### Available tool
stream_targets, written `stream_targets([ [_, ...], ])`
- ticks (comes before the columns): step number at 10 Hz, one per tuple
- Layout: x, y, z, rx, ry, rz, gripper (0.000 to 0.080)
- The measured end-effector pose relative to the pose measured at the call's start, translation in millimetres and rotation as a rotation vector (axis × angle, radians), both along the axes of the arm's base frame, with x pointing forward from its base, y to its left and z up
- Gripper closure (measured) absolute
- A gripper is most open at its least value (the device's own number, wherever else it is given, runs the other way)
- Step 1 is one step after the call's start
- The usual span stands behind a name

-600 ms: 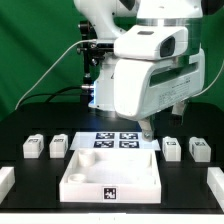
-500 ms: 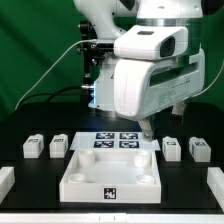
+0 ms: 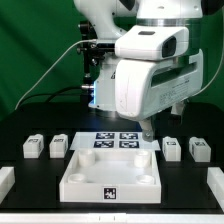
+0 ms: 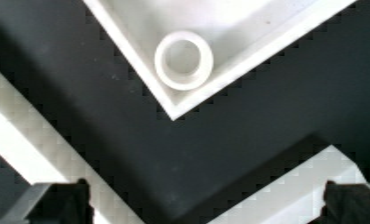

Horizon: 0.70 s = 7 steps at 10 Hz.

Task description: Assemble one leg

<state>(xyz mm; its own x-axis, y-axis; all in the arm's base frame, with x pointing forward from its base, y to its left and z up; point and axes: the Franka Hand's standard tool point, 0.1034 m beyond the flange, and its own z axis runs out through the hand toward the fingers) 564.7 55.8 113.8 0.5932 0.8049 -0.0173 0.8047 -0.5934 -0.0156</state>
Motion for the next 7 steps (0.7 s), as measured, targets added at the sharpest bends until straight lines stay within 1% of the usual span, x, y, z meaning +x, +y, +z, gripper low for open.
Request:
stream_targets([
  [1,-20.8,-4.2,-7.5,-0.002,0.01,0.046,0.015],
  [2,-43.5,-17.7,-12.9,-0.001,0.011,0.221,0.015],
  [3,-63.8,-38.6,-20.9,0.004,0.012,0.375,0.015],
  [4,-75.8,-54.1,-28.9,0.011,0.02,0.464,0.015],
  [5,-78.3,-61.0,-31.0,0.014,0.026,0.529,0.015],
  [6,-77.5,-60.7,-30.6,0.01,0.026,0.587,0.015],
  [7,-77.9,-60.9,-31.2,0.01,0.028,0.573,0.015],
])
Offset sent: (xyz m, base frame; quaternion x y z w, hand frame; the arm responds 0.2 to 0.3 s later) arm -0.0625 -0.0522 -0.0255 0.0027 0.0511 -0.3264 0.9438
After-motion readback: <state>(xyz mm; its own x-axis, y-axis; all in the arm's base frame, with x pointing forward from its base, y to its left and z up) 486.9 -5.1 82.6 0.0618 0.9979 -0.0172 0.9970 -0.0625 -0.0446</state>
